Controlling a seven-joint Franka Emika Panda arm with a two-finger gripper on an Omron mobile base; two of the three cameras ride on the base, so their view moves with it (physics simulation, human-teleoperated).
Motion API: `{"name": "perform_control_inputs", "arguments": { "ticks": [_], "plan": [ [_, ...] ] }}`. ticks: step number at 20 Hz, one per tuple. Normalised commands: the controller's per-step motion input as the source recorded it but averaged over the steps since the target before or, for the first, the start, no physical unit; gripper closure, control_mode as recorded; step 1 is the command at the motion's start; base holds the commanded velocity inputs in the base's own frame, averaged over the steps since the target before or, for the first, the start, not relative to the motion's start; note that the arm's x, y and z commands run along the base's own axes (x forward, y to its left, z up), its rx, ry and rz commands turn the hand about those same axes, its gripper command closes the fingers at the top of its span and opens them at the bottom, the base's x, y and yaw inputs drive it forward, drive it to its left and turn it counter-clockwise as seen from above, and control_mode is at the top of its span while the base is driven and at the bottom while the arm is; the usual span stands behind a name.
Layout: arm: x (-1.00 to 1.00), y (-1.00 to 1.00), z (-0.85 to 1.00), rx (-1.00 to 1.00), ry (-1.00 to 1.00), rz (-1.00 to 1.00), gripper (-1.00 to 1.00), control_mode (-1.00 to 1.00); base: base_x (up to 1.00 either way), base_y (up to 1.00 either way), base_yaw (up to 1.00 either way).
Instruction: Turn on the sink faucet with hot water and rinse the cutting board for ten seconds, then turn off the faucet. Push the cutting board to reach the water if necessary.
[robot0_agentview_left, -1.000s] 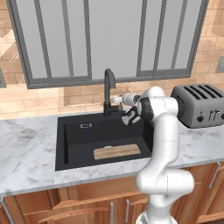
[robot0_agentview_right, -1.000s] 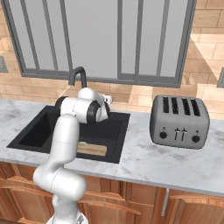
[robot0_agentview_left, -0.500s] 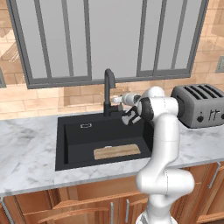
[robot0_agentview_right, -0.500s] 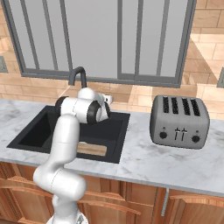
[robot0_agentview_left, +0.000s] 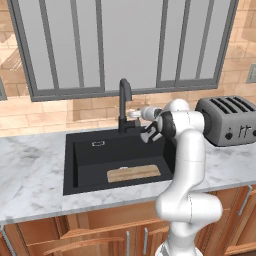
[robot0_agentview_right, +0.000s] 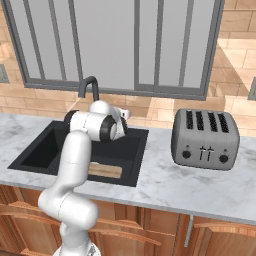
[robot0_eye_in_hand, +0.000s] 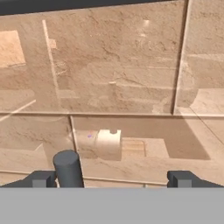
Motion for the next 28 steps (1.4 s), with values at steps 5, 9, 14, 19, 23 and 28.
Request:
{"name": "perform_control_inputs", "arguments": {
  "ticks": [5,9,14,19,23,28],
  "plan": [
    [0.0,-0.09,0.0,0.0,0.0,0.0,-1.0,-1.0,0.0,0.0,0.0],
    [0.03,0.0,0.0,0.0,0.0,0.0,-1.0,-1.0,0.0,0.0,0.0],
    [0.07,0.0,0.0,0.0,0.0,0.0,-1.0,-1.0,0.0,0.0,0.0],
    [0.04,0.0,0.0,0.0,0.0,0.0,-1.0,-1.0,0.0,0.0,0.0],
    [0.0,-0.02,0.0,0.0,0.0,0.0,-1.0,-1.0,0.0,0.0,0.0],
    [0.0,-0.13,0.0,0.0,0.0,0.0,-1.0,-1.0,0.0,0.0,0.0]
  ]
}}
